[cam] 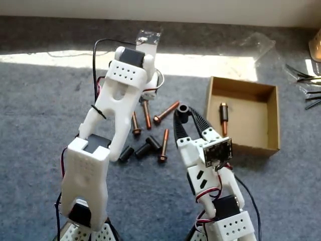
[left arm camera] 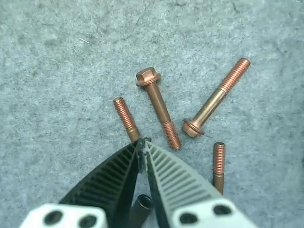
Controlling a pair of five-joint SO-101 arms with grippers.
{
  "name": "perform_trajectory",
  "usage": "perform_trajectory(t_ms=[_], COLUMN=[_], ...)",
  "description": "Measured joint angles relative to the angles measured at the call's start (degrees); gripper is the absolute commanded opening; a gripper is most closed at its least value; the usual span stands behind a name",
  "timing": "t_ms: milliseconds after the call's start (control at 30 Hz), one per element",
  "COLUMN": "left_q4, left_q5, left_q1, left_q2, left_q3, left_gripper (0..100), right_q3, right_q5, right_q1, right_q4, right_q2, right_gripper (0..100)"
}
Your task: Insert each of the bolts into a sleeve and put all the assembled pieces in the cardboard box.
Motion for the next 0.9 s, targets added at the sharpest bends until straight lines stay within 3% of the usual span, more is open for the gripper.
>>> perform_trajectory(t_ms=[367, 633, 900], left_q4=[-0.53, -2.29, -5.71], left_q5=[0.62, 16.62, 19.52], left_q1=[1.76, 2.02, 1.41], left_q2=[0.00, 3.96, 8.79], left_q3=[0.00, -0.09, -0.09], left_gripper=[1, 1, 1], right_q3=[0.00, 0.00, 0.00], right_q5=[0.00, 0.00, 0.00], right_q1=[0.00, 3.78, 4.04], right_q4=[0.18, 0.97, 2.90], right_q2=[0.00, 0.00, 0.00], right_gripper=[0.4, 0.4, 0.4])
